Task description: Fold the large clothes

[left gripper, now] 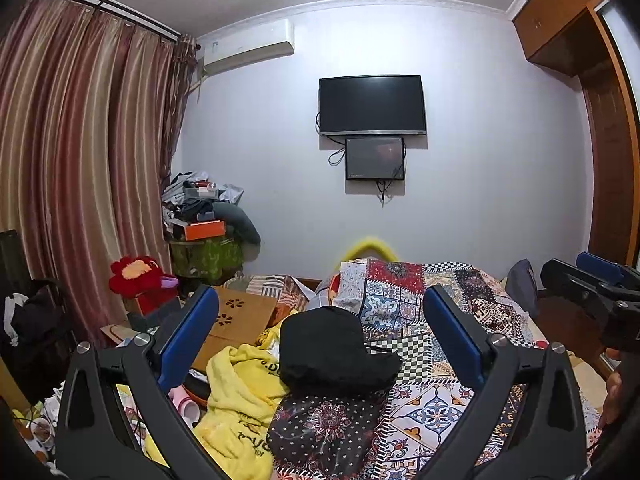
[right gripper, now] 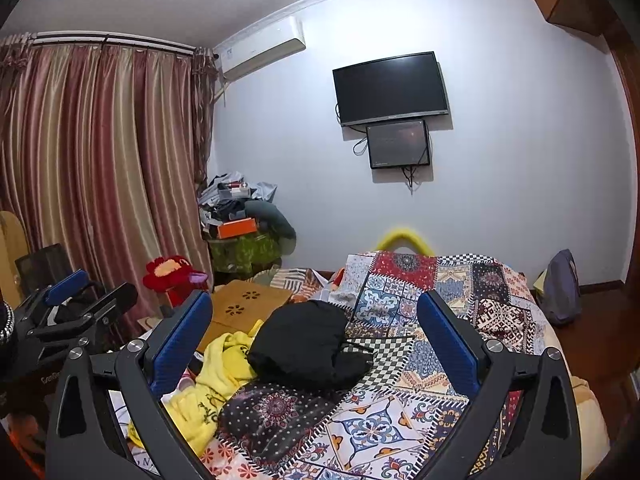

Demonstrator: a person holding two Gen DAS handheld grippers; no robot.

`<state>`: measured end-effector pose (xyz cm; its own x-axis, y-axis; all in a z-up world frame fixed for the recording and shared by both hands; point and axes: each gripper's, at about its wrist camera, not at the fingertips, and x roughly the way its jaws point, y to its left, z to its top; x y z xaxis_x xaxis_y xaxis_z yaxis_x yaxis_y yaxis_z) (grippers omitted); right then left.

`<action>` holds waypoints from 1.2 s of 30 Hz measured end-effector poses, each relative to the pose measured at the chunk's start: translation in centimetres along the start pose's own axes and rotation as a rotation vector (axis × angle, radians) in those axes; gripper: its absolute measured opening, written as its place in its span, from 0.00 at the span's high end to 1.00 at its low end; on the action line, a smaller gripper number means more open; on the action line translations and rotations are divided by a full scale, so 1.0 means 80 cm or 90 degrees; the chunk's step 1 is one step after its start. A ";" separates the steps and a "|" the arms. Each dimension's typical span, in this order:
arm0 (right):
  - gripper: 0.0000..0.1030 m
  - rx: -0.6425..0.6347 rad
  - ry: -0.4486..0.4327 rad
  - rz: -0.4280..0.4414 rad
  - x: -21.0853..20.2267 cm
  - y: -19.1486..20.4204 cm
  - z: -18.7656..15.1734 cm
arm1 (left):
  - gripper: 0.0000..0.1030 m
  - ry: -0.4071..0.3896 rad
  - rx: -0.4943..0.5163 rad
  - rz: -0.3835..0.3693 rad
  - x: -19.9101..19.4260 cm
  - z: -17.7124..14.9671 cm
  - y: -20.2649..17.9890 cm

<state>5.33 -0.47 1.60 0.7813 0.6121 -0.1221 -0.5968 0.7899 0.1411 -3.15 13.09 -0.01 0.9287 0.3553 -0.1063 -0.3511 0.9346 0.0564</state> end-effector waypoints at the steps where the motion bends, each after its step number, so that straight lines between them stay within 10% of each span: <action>1: 0.01 0.000 0.002 0.000 0.000 0.000 0.001 | 0.00 0.001 0.000 0.001 0.000 0.000 0.000; 36: 0.01 0.009 0.011 -0.002 -0.004 -0.010 0.001 | 0.00 0.022 -0.009 -0.041 0.011 -0.004 -0.004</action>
<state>5.60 -1.28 1.60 0.7795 0.6106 -0.1395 -0.5921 0.7911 0.1540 -2.26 13.11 -0.40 0.9449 0.2938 -0.1440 -0.2921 0.9558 0.0337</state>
